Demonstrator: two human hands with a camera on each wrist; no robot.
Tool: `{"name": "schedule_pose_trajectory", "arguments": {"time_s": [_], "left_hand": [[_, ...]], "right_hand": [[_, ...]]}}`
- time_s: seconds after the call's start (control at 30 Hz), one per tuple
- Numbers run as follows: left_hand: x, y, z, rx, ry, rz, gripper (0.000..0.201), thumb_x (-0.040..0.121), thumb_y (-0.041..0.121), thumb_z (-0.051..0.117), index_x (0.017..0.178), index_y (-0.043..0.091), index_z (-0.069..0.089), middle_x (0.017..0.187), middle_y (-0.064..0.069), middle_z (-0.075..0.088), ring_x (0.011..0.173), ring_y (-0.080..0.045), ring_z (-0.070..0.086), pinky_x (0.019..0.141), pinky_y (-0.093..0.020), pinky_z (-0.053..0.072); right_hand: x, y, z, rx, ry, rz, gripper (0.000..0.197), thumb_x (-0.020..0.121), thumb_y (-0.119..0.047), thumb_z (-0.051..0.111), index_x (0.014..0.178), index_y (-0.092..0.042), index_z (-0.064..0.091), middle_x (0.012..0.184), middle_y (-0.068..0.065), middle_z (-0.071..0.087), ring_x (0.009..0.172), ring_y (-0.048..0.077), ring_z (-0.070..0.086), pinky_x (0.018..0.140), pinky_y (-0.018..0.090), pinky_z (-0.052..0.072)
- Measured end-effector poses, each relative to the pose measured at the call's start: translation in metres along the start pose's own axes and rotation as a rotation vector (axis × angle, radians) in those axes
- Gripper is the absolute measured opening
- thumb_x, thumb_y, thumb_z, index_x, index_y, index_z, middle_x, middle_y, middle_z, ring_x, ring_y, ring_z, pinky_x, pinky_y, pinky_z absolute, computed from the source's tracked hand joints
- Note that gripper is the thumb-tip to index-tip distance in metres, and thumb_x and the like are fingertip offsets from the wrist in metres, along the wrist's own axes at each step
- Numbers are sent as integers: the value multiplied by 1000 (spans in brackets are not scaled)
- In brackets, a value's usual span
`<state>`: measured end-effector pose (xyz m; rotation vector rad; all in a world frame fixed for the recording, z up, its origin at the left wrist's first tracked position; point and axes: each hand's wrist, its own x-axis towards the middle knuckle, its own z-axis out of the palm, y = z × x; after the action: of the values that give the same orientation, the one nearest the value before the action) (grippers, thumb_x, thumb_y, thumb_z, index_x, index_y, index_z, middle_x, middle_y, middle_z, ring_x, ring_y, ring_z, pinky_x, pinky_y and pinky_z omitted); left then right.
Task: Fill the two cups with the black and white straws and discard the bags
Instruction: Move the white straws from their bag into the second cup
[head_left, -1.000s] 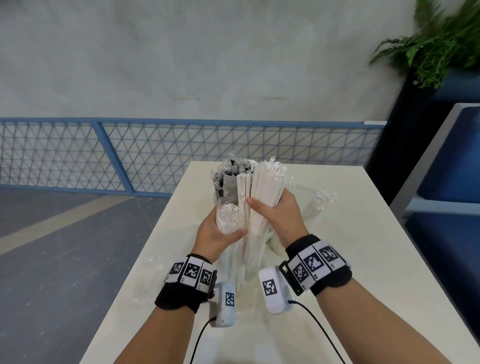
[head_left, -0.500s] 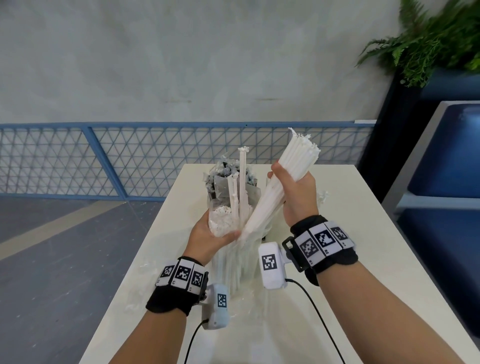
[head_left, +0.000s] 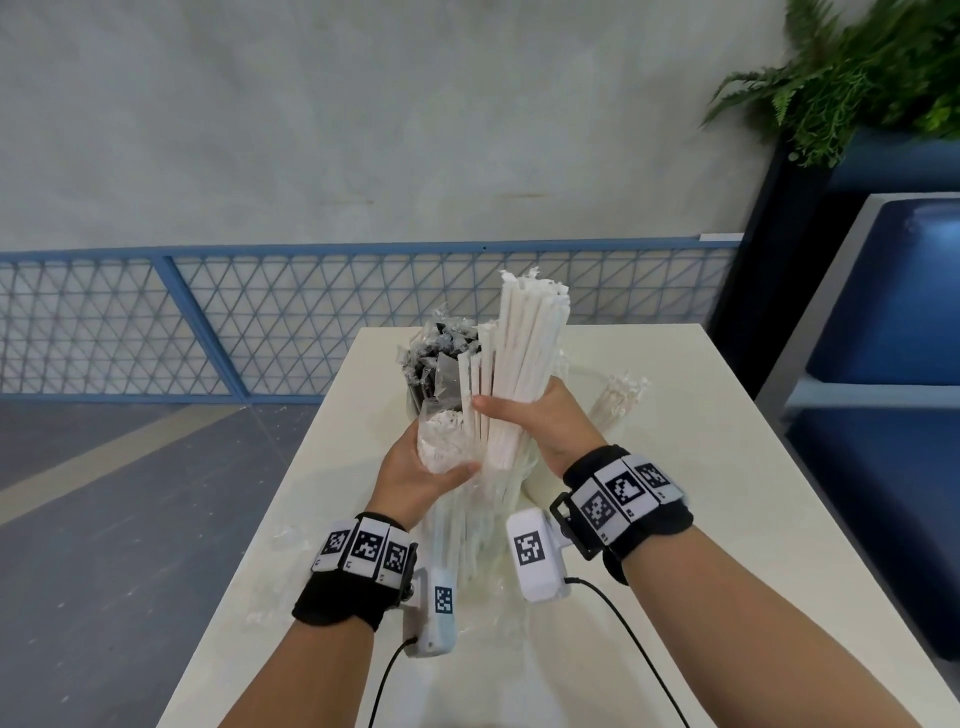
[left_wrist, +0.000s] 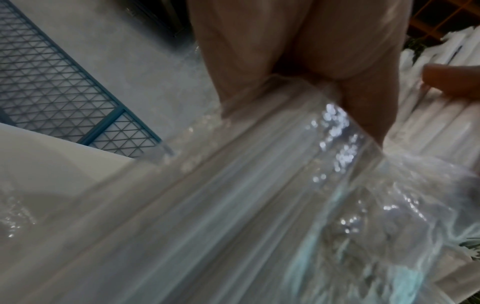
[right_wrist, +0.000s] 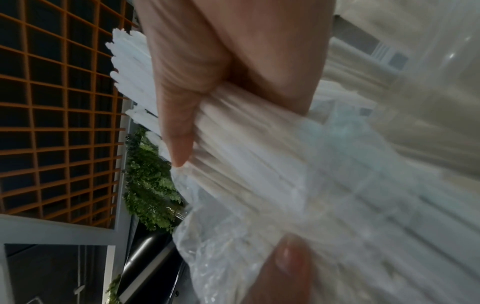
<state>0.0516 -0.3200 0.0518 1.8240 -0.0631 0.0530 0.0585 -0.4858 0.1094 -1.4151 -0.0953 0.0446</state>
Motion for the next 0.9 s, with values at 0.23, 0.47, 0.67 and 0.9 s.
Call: {"name": "schedule_pose_trajectory", "arguments": {"time_s": [0.23,0.47,0.67,0.9], "left_hand": [[-2,-3,-5,-11,-8,3,60,65,15,83,117,18,54,108,-1,66,103,-16,61,93,-31,47],[-1,-3,-8,-62,-3,-4,45,65,10,82,93,33,54,96,7,65,94,-12,62,87,-25,48],[0,-5,-9,-59,-1,-7,48,64,13,83,100,30,56,105,-2,67,102,-18,62,95,-34,48],[2,-7,-13,-87,53,-21,51,67,7,80,106,27,54,107,-3,65,107,-22,60,98,-37,46]], "right_hand": [[2,-6,10,183,127,-43,23,77,-9,71,100,-9,69,97,2,71,92,12,68,82,24,54],[7,-28,1,439,309,-65,6,80,-6,68,84,-9,64,65,-1,68,66,14,65,62,30,54],[11,-29,-7,512,422,-47,10,81,-5,67,86,-12,62,77,1,63,73,17,63,65,27,53],[11,-41,-19,551,545,-57,6,82,-7,63,79,-11,60,66,1,59,59,10,58,54,22,49]]}}
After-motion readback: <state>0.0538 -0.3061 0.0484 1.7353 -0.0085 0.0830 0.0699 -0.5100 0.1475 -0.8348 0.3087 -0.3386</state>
